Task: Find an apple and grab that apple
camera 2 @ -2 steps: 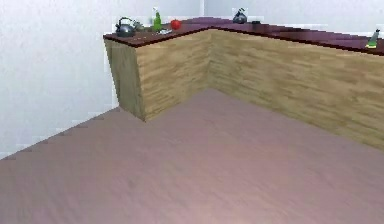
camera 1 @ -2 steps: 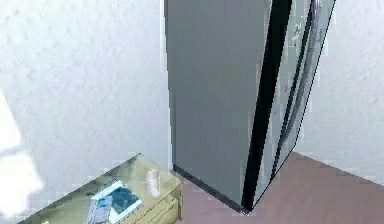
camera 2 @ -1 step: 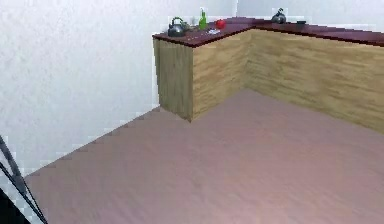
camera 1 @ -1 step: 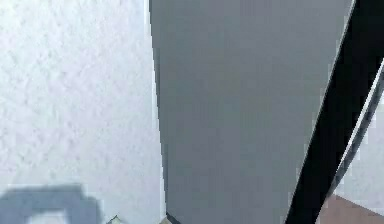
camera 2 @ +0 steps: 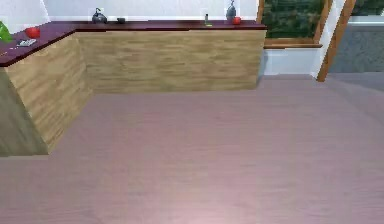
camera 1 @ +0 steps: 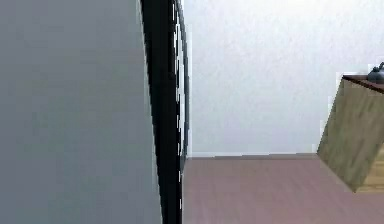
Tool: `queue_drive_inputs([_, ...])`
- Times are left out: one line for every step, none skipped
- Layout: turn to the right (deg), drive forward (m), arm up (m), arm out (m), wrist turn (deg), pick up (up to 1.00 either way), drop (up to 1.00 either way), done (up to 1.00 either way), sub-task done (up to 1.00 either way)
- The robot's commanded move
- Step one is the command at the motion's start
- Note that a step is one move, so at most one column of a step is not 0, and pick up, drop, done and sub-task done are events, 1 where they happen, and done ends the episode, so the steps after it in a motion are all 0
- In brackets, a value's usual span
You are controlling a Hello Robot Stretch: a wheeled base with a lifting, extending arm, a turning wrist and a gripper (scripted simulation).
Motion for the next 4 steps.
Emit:
queue_drive_inputs([45.0, 0.0, 0.0, 0.0, 0.0, 0.0, 0.0, 0.0, 0.0])
queue_drive_inputs([45.0, 0.0, 0.0, 0.0, 0.0, 0.0, 0.0, 0.0, 0.0])
queue_drive_inputs([36.0, 0.0, 0.0, 0.0, 0.0, 0.0, 0.0, 0.0, 0.0])
queue_drive_inputs([0.0, 0.0, 0.5, 0.0, 0.0, 0.0, 0.0, 0.0, 0.0])
